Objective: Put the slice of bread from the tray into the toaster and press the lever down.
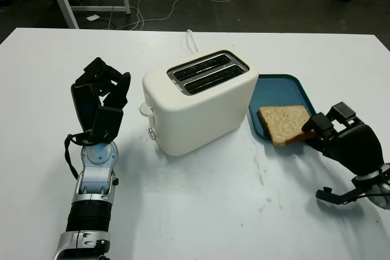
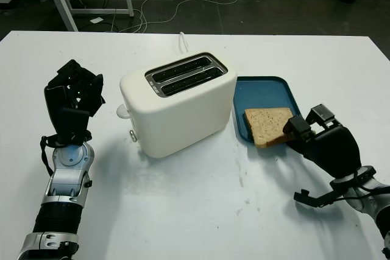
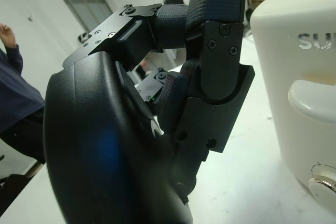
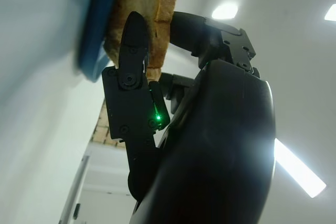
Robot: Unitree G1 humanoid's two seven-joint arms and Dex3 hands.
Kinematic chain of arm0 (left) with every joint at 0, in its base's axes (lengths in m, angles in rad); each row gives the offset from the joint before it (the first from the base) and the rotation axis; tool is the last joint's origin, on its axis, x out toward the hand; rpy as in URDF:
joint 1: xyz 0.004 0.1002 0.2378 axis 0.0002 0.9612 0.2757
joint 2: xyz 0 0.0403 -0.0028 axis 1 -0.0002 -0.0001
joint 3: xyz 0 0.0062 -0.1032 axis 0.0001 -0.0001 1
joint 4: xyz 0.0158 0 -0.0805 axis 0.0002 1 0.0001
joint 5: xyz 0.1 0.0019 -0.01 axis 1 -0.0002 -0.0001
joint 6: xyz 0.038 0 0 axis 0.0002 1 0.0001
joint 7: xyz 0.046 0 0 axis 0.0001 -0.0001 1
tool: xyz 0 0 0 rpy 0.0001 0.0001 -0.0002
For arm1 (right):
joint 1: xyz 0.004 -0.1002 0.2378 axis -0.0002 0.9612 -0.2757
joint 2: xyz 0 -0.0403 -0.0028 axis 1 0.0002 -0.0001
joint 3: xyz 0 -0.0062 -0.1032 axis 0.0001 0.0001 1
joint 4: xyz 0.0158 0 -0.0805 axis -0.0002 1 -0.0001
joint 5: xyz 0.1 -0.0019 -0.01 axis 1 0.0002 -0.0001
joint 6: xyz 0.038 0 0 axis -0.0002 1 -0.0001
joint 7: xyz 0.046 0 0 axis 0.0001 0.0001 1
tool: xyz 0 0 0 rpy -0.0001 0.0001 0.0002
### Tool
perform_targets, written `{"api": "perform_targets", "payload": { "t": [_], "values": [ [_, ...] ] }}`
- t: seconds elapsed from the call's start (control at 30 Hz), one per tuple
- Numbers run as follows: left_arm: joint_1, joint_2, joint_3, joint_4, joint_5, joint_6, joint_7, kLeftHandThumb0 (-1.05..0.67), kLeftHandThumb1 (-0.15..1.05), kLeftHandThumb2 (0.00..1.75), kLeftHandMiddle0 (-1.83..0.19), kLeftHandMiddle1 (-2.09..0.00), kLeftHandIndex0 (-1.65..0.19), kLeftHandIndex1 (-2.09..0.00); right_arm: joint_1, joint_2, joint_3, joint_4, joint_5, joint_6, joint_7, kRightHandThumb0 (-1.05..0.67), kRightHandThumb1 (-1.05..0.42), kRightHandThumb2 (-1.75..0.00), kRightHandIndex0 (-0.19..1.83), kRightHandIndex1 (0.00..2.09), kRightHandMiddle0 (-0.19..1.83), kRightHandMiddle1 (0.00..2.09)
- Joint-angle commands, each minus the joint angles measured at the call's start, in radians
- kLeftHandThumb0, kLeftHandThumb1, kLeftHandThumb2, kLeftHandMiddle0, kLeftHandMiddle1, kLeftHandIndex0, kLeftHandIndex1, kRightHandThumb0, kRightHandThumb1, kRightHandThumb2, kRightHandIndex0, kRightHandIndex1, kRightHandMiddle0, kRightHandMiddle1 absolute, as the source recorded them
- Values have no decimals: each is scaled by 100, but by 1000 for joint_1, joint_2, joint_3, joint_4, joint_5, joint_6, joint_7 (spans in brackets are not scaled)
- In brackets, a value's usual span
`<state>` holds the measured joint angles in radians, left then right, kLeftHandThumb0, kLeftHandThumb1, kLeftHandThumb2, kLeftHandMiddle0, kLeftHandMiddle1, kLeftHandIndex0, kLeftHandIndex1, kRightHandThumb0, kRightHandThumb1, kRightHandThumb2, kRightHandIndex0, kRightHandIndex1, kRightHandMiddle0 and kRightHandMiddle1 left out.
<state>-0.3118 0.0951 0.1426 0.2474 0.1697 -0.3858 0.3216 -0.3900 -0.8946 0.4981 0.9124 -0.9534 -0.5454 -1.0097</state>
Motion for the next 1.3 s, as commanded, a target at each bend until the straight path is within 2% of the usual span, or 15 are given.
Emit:
{"api": "perform_targets", "payload": {
  "t": [0.0, 0.13, 0.33, 0.6, 0.77, 0.9, 0.97, 1.03, 1.1, 1.17, 1.27],
  "values": [
    [3, -1, -1, -8, 3, 4, 3, -99, 92, 36, -102, -173, -85, -158, 9, -13, -39, -32, 46, 19, 63, -42, -92, -55, 25, 175, 0, 175],
    [1, -2, -2, -6, 2, 2, 2, -99, 92, 35, -101, -173, -85, -158, 4, -13, -111, -58, 121, -11, 167, -42, -92, -61, 31, 175, 6, 175],
    [-4, 0, -3, 1, 3, -2, 2, -99, 92, 35, -101, -173, -85, -158, -17, -22, -236, -95, 296, -113, 357, -40, -92, -53, 42, 175, 13, 175],
    [-12, 4, -4, 9, 12, -10, 7, -101, 92, 36, -101, -174, -85, -159, -35, -35, -358, -196, 387, -134, 531, -35, -92, -44, 53, 175, 26, 175],
    [-15, 5, -4, 9, 14, -6, 5, -102, 92, 37, -103, -175, -86, -161, -72, -33, -385, -200, 369, -147, 546, -33, -92, -40, 59, 175, 31, 175],
    [-15, 0, -4, -1, 14, 9, 9, -103, 92, 37, -103, -175, -87, -161, -110, -22, -415, -215, 414, -148, 623, -25, -92, -29, 63, 175, 40, 174],
    [-14, 1, -4, 0, 16, 7, 8, -103, 92, 37, -103, -175, -86, -160, -146, -23, -418, -200, 423, -166, 655, -24, -92, -27, 64, 175, 48, 162],
    [-11, 3, -5, 0, 21, 6, 11, -102, 92, 37, -103, -174, -86, -160, -189, -20, -424, -182, 452, -181, 709, -22, -92, -26, 65, 174, 66, 131],
    [-9, 1, -4, -1, 16, 5, 9, -101, 92, 37, -102, -174, -85, -160, -236, -20, -426, -173, 463, -189, 746, -20, -92, -24, 67, 174, 75, 120],
    [-7, -3, -2, -1, 5, 1, 5, -101, 92, 35, -102, -174, -85, -159, -273, -18, -429, -161, 470, -205, 769, -18, -92, -20, 70, 174, 78, 124],
    [-5, -4, -1, -4, 6, 1, 8, -100, 92, 34, -101, -173, -85, -158, -336, -18, -433, -151, 482, -234, 806, -20, -92, -19, 68, 175, 69, 137]
  ]
}}
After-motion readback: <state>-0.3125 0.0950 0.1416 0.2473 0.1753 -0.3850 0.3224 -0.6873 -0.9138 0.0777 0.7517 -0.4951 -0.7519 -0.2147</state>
